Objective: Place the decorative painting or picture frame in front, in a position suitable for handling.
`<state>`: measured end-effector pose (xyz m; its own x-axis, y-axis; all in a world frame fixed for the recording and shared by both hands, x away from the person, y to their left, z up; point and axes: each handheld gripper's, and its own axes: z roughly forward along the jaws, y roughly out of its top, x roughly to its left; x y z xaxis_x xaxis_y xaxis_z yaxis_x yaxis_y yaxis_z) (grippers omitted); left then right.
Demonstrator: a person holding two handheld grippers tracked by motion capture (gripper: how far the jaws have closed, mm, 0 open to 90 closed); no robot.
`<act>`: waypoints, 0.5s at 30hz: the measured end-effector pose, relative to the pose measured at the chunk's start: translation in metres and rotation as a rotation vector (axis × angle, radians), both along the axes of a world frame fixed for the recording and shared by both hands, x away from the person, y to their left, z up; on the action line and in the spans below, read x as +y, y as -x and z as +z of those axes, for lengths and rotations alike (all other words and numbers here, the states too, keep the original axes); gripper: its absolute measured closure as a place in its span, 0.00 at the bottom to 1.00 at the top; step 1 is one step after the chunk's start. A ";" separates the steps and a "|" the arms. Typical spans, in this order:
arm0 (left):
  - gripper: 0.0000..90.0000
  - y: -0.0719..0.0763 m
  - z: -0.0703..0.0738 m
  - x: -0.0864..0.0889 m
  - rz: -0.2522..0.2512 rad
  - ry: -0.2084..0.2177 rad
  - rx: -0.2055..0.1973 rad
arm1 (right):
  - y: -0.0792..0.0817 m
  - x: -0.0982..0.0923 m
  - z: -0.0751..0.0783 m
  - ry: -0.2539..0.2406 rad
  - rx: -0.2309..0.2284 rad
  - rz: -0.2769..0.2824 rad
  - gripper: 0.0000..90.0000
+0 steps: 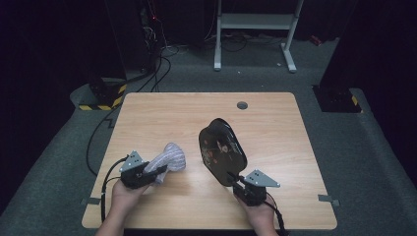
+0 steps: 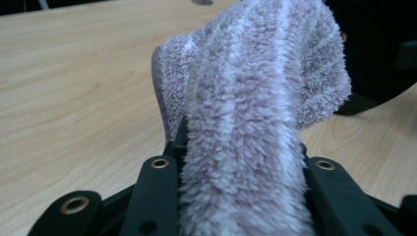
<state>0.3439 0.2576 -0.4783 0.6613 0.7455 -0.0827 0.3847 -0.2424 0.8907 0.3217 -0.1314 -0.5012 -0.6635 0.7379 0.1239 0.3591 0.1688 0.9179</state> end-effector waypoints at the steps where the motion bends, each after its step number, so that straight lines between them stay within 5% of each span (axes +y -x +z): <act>1: 0.71 0.001 0.003 -0.001 0.004 0.001 -0.007 | 0.001 0.000 -0.001 0.002 -0.003 0.000 0.87; 12: 0.70 0.000 0.030 -0.023 -0.024 0.047 -0.038 | 0.002 -0.001 -0.003 0.003 -0.037 0.001 0.87; 15: 0.70 -0.003 0.037 -0.031 -0.032 0.014 -0.057 | 0.003 -0.001 -0.003 0.007 -0.036 0.005 0.87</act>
